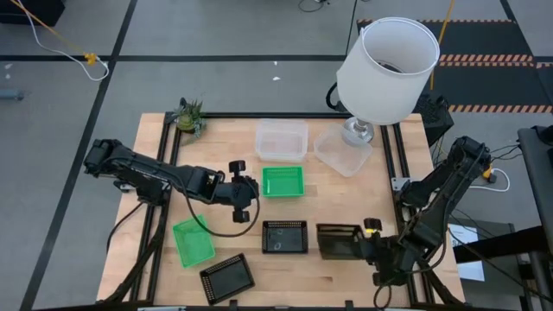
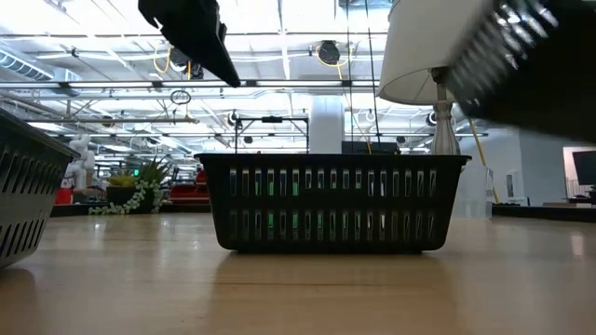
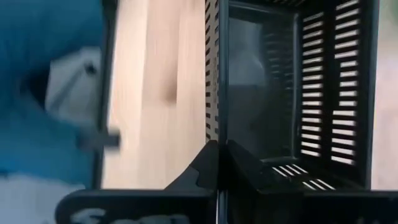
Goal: Stack baskets by color
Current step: Stack the right black bin on top of the middle black bin
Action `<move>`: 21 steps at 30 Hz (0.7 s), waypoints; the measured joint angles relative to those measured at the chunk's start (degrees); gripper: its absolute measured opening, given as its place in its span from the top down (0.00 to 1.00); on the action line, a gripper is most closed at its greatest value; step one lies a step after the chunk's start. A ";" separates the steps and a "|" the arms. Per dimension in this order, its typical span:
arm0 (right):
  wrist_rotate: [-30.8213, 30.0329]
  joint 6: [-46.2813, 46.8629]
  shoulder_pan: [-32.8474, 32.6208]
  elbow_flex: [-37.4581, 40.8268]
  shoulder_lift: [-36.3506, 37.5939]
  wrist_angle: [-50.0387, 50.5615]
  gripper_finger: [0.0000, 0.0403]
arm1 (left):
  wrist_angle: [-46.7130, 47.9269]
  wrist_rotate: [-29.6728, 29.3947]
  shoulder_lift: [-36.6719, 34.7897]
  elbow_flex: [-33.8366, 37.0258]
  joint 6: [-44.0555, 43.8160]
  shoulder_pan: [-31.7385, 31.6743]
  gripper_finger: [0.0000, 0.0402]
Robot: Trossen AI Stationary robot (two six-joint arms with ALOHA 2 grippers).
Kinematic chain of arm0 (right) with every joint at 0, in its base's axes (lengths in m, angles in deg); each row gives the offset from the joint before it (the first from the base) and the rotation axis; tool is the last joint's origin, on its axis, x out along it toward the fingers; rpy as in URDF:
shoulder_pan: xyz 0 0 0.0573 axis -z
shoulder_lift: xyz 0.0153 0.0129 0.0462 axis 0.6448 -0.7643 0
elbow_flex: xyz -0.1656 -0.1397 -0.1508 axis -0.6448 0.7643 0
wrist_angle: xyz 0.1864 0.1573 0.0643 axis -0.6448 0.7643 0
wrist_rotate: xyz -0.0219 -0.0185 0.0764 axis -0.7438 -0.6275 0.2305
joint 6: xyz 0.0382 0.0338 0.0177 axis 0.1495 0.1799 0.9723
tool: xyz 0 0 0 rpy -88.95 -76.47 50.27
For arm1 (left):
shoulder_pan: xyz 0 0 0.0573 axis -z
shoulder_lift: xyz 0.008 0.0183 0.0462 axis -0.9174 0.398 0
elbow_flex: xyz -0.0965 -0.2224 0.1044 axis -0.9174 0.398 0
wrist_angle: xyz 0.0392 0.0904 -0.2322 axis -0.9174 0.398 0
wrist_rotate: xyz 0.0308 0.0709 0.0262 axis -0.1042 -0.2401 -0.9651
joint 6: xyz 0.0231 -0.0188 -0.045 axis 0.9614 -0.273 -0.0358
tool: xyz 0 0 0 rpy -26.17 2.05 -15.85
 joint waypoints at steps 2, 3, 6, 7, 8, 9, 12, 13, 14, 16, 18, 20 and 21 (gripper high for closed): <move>-2.30 -0.46 1.83 -2.68 -0.25 0.13 0.98 | 1.14 -0.62 0.00 0.00 -1.06 0.00 0.74; -3.40 -1.29 2.92 -3.94 -0.70 0.35 0.98 | 1.89 -1.08 0.00 0.00 -1.64 0.03 0.74; -4.90 -5.09 6.06 -7.88 -3.49 1.76 0.98 | 4.26 -2.24 0.00 0.00 -3.52 0.09 0.74; -4.92 -6.39 7.22 -9.29 -4.70 2.54 0.99 | 5.47 -2.80 0.00 0.00 -4.33 0.10 0.74; -4.91 -7.56 8.36 -10.77 -6.15 3.20 0.99 | 6.84 -3.48 0.00 0.00 -5.25 0.09 0.74; -4.91 -8.67 9.44 -12.36 -7.69 4.02 0.99 | 8.40 -4.34 0.00 0.00 -6.24 0.11 0.74; -4.91 -11.41 12.15 -16.88 -12.50 6.44 0.99 | 13.20 -6.61 0.00 0.00 -9.60 0.11 0.74; -4.91 -12.34 12.90 -18.15 -13.88 7.02 0.99 | 14.55 -7.13 0.00 0.00 -10.77 0.11 0.74; -4.91 -13.47 13.59 -19.48 -15.36 7.19 0.99 | 15.64 -7.46 0.00 0.00 -11.78 0.10 0.74; -4.91 -15.43 14.64 -21.58 -17.60 6.78 0.98 | 17.48 -7.92 0.00 0.00 -13.71 0.09 0.74; -4.91 -16.32 15.49 -23.39 -19.64 6.45 0.98 | 19.39 -8.52 0.00 0.00 -15.34 0.11 0.74; -4.91 -16.81 15.91 -25.05 -21.41 6.05 0.98 | 21.42 -8.99 0.00 0.00 -17.00 0.11 0.74; -4.91 -17.17 16.09 -25.72 -22.10 5.78 0.98 | 22.42 -9.14 0.00 0.00 -17.81 0.11 0.74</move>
